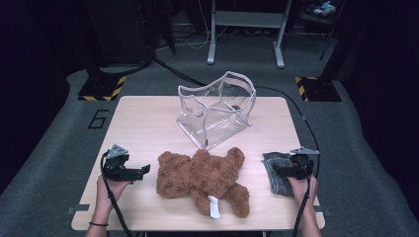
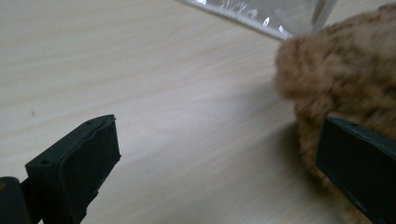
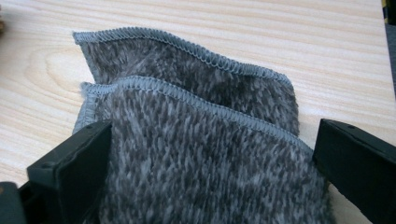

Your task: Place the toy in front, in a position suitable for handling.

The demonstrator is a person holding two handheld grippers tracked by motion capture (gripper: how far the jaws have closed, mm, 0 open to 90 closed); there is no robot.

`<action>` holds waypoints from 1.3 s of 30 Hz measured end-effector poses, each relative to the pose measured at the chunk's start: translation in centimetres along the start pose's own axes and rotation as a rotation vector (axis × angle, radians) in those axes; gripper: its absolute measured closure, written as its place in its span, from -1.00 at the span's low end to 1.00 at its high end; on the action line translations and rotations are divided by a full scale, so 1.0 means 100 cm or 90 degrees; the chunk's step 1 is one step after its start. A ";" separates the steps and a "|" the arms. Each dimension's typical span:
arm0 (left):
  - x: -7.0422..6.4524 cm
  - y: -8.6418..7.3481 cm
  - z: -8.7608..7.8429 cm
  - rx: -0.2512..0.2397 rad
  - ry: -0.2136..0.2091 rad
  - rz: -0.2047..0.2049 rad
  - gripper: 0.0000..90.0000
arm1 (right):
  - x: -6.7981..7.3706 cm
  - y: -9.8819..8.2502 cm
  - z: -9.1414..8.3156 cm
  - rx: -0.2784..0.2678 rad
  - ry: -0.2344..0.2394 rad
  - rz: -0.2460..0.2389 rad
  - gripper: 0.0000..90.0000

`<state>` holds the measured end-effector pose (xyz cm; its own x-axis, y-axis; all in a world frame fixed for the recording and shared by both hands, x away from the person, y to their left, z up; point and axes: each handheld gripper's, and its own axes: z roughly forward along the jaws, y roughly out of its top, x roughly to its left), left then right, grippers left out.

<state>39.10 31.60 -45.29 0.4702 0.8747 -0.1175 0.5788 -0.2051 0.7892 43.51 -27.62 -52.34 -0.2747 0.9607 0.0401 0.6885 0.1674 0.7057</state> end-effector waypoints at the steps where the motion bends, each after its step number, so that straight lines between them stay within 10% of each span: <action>1: -0.002 0.005 0.000 -0.005 -0.001 0.002 -1.00 | 0.002 0.000 0.000 0.000 -0.003 0.006 -1.00; 17: -0.045 0.107 0.019 -0.009 -0.031 0.098 -1.00 | 0.001 -0.001 0.000 0.000 0.001 0.011 -0.99; 39: -0.087 0.170 0.091 0.024 -0.081 0.119 -0.90 | 0.001 -0.001 0.001 -0.002 -0.001 0.007 -0.98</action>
<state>50.89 16.57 -36.36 0.6503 0.7582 -0.0475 0.4968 -0.3773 0.7816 43.48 -27.53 -52.43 -0.2661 0.9629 0.0459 0.6890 0.1566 0.7077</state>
